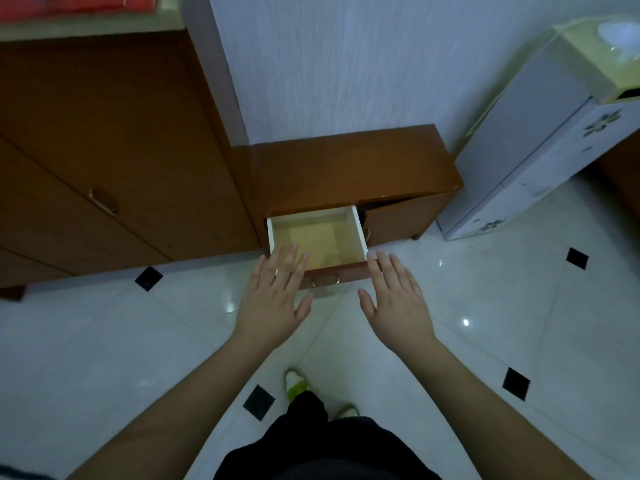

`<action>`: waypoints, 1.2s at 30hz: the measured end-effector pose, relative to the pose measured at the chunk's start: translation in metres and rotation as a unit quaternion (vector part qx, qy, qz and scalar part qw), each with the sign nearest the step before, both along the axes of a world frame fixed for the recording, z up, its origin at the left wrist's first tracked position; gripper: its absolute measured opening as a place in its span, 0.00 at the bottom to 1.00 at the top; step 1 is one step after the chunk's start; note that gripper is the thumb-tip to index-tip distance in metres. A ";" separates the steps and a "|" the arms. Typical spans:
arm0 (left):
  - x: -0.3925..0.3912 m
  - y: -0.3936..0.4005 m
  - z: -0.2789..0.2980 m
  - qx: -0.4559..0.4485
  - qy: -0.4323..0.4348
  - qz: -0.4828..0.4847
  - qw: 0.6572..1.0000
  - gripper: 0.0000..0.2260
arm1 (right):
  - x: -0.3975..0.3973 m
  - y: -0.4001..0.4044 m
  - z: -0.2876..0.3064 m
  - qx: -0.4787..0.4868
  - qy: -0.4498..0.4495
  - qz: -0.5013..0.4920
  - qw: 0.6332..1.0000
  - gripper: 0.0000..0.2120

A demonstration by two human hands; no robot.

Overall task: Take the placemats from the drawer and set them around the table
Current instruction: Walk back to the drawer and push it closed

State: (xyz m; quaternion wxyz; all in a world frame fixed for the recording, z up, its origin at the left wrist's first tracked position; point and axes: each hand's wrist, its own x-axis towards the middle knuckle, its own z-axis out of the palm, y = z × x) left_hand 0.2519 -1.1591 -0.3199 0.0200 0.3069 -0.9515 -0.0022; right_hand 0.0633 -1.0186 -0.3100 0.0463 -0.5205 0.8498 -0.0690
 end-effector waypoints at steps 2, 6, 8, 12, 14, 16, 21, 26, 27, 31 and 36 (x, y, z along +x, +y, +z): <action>0.000 -0.017 -0.010 -0.004 0.005 0.003 1.000 0.31 | -0.006 -0.021 -0.005 -0.012 -0.003 -0.001 1.000 0.30; -0.004 -0.041 -0.029 -0.003 0.004 0.017 1.000 0.31 | -0.015 -0.051 -0.017 -0.021 -0.013 -0.004 1.000 0.30; -0.009 -0.047 -0.036 -0.002 0.006 0.017 1.000 0.31 | -0.017 -0.062 -0.024 -0.026 -0.018 0.003 0.999 0.30; -0.022 -0.060 -0.051 0.012 0.006 0.022 1.000 0.31 | -0.024 -0.079 -0.038 -0.029 -0.033 0.010 0.999 0.29; -0.031 -0.066 -0.060 0.010 0.003 0.030 0.999 0.31 | -0.033 -0.087 -0.048 -0.030 -0.042 0.017 0.999 0.29; -0.040 -0.070 -0.071 0.006 0.001 0.039 0.999 0.31 | -0.044 -0.096 -0.061 -0.033 -0.051 0.024 0.998 0.29; -0.056 -0.081 -0.110 0.007 0.003 0.083 0.996 0.31 | -0.064 -0.119 -0.106 -0.016 -0.067 0.052 0.996 0.31; -0.062 -0.090 -0.160 0.023 0.002 0.123 0.992 0.32 | -0.077 -0.128 -0.164 0.009 -0.093 0.063 0.994 0.31; -0.063 -0.091 -0.170 0.027 0.010 0.131 0.991 0.31 | -0.079 -0.128 -0.177 0.009 -0.109 0.056 0.992 0.31; -0.064 -0.091 -0.216 0.046 0.028 0.153 0.987 0.29 | -0.082 -0.129 -0.228 0.024 -0.142 0.046 0.988 0.32; -0.066 -0.080 -0.271 0.048 0.029 0.134 0.989 0.29 | -0.075 -0.131 -0.282 0.050 -0.137 0.043 0.988 0.31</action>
